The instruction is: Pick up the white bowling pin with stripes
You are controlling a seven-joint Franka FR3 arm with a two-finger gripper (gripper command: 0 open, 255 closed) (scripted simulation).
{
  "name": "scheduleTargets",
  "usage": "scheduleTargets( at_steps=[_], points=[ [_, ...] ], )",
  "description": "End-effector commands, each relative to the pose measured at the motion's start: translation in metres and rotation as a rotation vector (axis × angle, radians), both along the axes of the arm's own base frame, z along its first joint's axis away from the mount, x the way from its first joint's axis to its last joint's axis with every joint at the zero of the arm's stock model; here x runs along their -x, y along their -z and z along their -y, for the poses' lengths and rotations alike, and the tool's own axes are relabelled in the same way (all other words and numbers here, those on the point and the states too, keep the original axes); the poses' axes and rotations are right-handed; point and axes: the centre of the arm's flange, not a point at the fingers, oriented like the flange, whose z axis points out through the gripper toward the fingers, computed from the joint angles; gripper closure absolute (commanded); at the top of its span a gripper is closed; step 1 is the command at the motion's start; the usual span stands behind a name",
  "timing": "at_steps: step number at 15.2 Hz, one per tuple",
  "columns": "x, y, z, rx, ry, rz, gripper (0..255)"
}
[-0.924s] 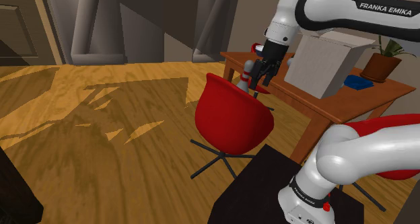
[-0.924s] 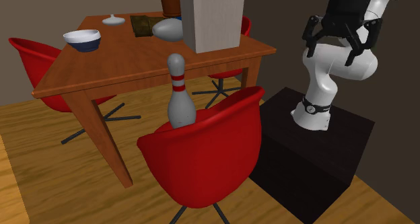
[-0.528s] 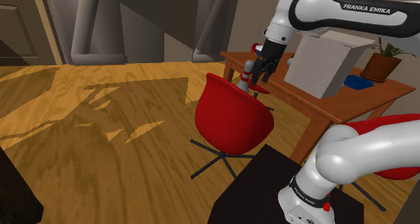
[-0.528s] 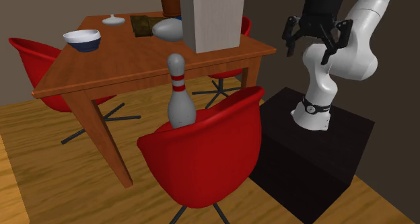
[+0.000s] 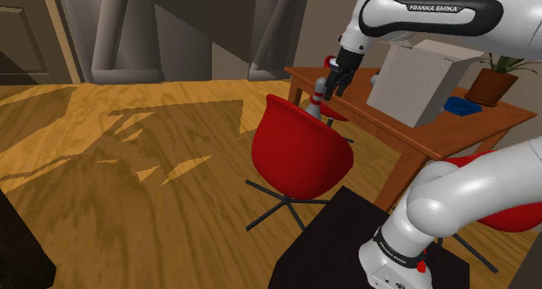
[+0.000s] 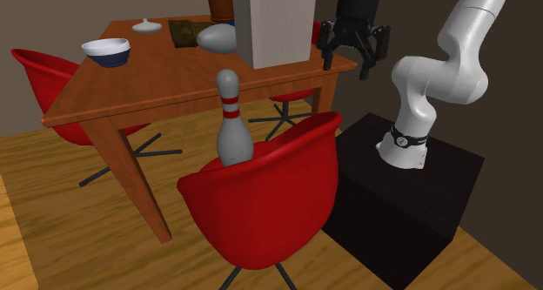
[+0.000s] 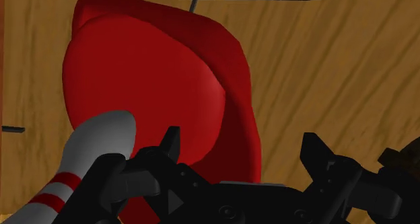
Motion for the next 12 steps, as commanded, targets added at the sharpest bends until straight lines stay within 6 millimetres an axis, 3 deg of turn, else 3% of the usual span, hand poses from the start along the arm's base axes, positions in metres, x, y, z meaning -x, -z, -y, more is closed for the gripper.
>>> scheduleTargets(
  at_steps=[1, 12],
  points=[
    [-0.013, 0.003, 0.023, 0.006, -0.018, 0.006, 0],
    [-0.087, 0.007, 0.142, 0.034, -0.106, 0.038, 0]
  ],
)
